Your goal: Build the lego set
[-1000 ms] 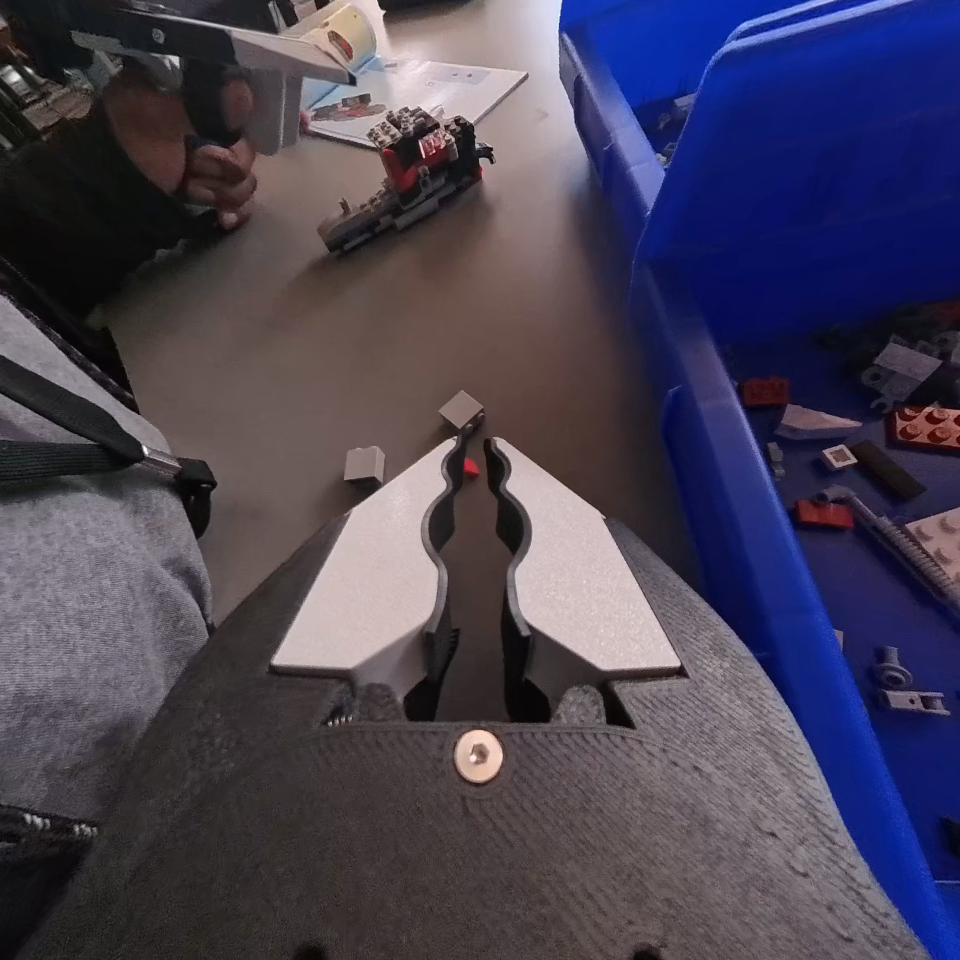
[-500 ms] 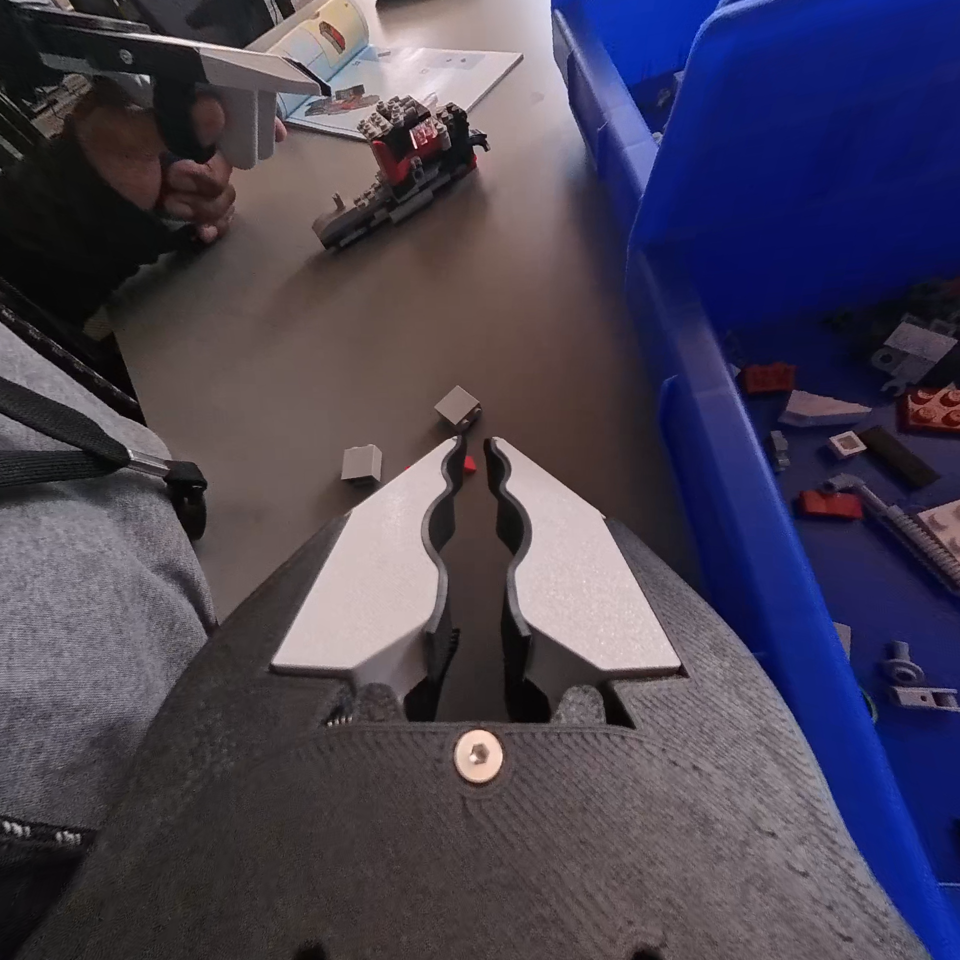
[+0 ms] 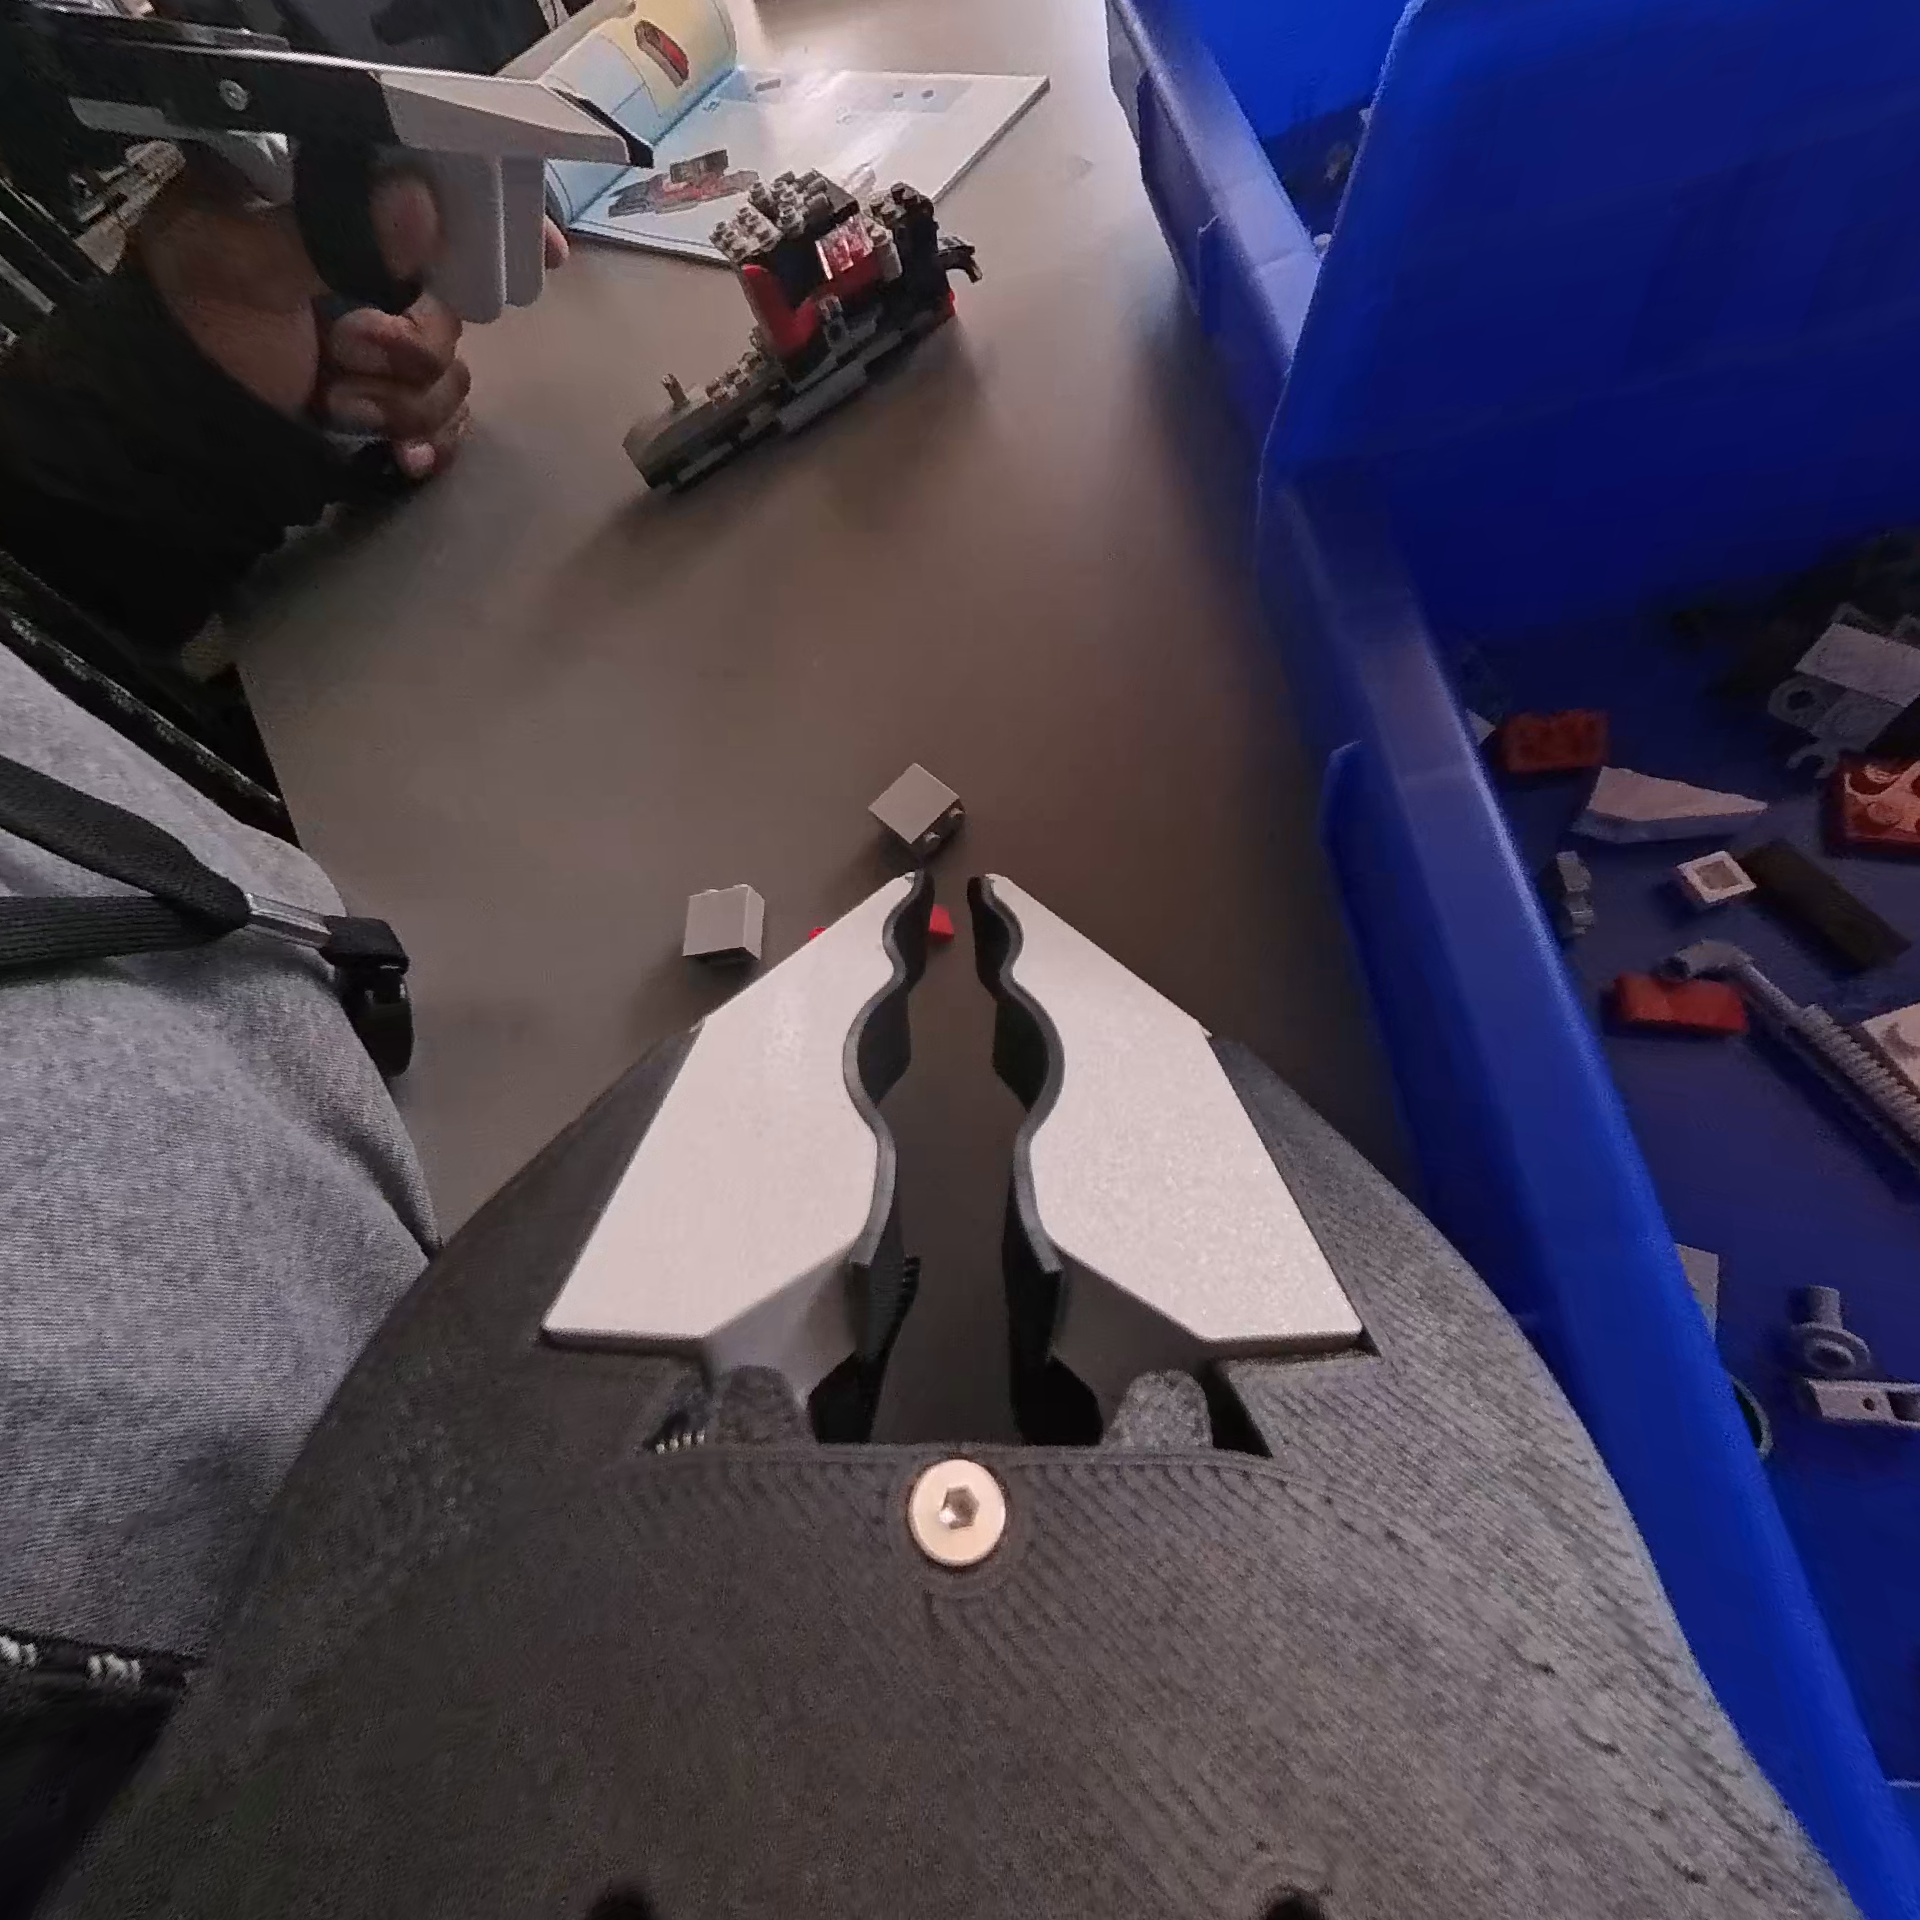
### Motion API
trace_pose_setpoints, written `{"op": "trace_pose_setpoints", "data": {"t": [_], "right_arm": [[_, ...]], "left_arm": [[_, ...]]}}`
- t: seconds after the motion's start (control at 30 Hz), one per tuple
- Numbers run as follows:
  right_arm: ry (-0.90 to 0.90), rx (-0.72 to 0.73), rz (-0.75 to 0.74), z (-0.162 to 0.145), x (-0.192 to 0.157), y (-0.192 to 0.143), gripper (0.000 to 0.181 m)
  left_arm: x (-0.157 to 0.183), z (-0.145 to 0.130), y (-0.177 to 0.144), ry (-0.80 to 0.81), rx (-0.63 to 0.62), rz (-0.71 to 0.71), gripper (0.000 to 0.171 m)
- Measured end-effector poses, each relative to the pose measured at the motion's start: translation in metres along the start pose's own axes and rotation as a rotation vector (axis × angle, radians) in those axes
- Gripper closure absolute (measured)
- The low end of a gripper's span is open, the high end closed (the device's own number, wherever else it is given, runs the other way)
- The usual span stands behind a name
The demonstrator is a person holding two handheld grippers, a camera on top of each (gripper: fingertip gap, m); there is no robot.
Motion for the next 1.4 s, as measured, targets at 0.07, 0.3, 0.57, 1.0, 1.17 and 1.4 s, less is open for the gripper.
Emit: {"op": "trace_pose_setpoints", "data": {"t": [0.07,0.3,0.57,1.0,1.17,1.4], "right_arm": [[0.003,0.0,0.0,0.0,0.0,0.0,0.173],[0.021,-0.006,-0.004,-0.001,0.002,0.0,0.173],[-0.014,-0.081,-0.045,-0.006,0.002,0.007,0.171],[-0.048,-0.143,-0.141,-0.009,0.005,0.013,0.168],[-0.064,-0.145,-0.15,-0.009,0.004,0.013,0.168],[-0.047,-0.09,-0.123,-0.005,0.004,0.009,0.168]], "left_arm": [[0.0,0.0,0.0,0.0,0.001,-0.001,0.135],[0.0,0.002,-0.002,-0.009,0.022,-0.013,0.135],[-0.002,0.007,-0.009,-0.062,0.091,-0.06,0.135],[-0.006,0.01,-0.014,-0.14,0.13,-0.123,0.135],[-0.006,0.01,-0.014,-0.143,0.132,-0.125,0.135],[-0.006,0.008,-0.012,-0.127,0.111,-0.099,0.135]]}}
Point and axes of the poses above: each gripper's, where its closed fingertips meet, y out along the fingers, z out of its top, x = y × z across the jaws, the point moved 6 cm from there along -y, back along the fingers, and after that the axes turned 8 degrees about x, right-handed, at the moved point
